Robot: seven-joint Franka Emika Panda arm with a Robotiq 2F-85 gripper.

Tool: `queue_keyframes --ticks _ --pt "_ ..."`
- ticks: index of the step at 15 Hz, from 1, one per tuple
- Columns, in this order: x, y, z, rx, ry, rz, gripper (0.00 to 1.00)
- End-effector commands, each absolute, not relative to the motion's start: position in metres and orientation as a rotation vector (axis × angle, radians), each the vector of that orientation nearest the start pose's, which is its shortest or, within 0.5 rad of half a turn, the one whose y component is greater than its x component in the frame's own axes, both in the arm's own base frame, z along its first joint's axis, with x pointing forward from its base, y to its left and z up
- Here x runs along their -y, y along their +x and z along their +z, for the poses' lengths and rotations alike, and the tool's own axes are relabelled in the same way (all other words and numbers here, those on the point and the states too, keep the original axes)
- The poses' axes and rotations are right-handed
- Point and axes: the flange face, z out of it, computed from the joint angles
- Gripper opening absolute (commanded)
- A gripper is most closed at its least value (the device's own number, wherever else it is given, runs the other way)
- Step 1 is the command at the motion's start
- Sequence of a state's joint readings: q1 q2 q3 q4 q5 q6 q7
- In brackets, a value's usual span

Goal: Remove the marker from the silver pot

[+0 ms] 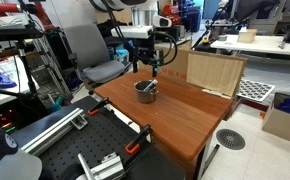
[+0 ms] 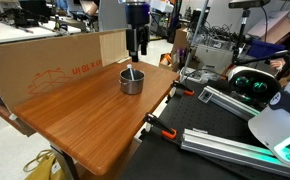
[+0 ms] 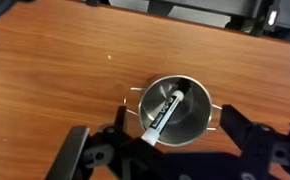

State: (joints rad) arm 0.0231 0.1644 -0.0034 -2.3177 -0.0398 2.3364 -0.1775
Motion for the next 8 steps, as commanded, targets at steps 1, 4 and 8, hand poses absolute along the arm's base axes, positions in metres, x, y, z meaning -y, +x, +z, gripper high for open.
queue_keyframes --ticks 1,4,8 --pt "-0.011 0.519 0.254 0.267 -3.132 0.223 1.0" --pt "-0.011 0.53 0.247 0.191 -3.124 0.249 1.0" --pt "-0.012 0.54 0.229 0.147 -3.149 0.284 1.0"
